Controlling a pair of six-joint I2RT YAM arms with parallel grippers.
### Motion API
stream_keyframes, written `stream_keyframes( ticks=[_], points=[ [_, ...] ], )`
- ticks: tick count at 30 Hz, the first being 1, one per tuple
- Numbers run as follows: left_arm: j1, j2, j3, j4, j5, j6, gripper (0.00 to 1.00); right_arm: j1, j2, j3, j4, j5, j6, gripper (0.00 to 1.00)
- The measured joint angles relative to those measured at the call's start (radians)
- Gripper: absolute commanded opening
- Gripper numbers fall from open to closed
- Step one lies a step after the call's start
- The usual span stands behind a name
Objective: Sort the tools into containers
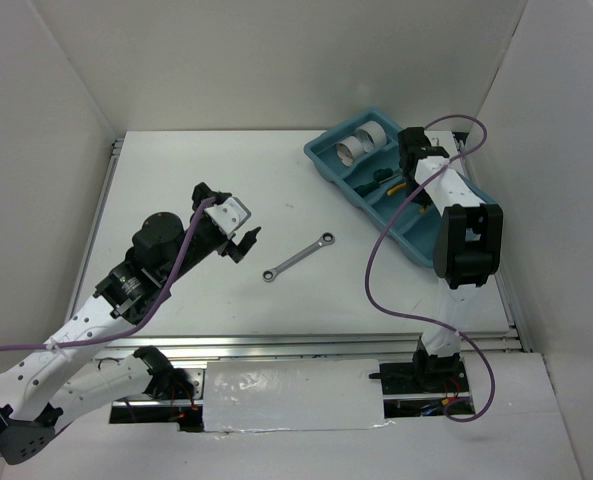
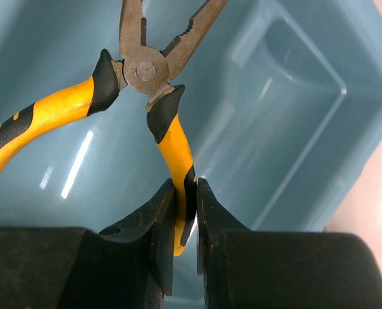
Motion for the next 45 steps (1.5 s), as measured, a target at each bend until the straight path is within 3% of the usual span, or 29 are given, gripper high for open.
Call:
stream_keyframes(
  ticks=[19,25,30,31,33,34,37,45],
  points=[
    [0.000,0.000,-0.001,0.000,0.000,-0.002,0.99,0.017,0.078,0.072,-0.054,-0.005,0.031,0.00],
    [0.000,0.002,-0.001,0.000,0.000,-0.002,0.99,0.023,0.114,0.118,-0.093,-0.020,0.032,0.05],
    [0.000,0.003,-0.001,-0.002,0.000,-0.001,0.99,0.040,0.125,0.129,-0.109,-0.035,0.034,0.16],
    [0.000,0.003,-0.001,-0.003,0.000,-0.002,0.99,0.043,0.126,0.131,-0.113,-0.040,0.034,0.26],
    [0.000,0.003,-0.001,-0.003,0.000,-0.001,0.99,0.046,0.129,0.137,-0.117,-0.055,0.036,0.32],
    [0.000,0.003,-0.001,-0.003,0.000,-0.001,0.99,0.047,0.130,0.137,-0.115,-0.066,0.040,0.44],
    [0.000,0.003,-0.001,-0.004,0.000,-0.002,0.99,0.051,0.130,0.142,-0.111,-0.098,0.054,0.66],
    [0.000,0.003,-0.001,-0.004,0.000,-0.004,0.99,0.044,0.121,0.145,-0.115,-0.187,0.057,0.69]
  ],
)
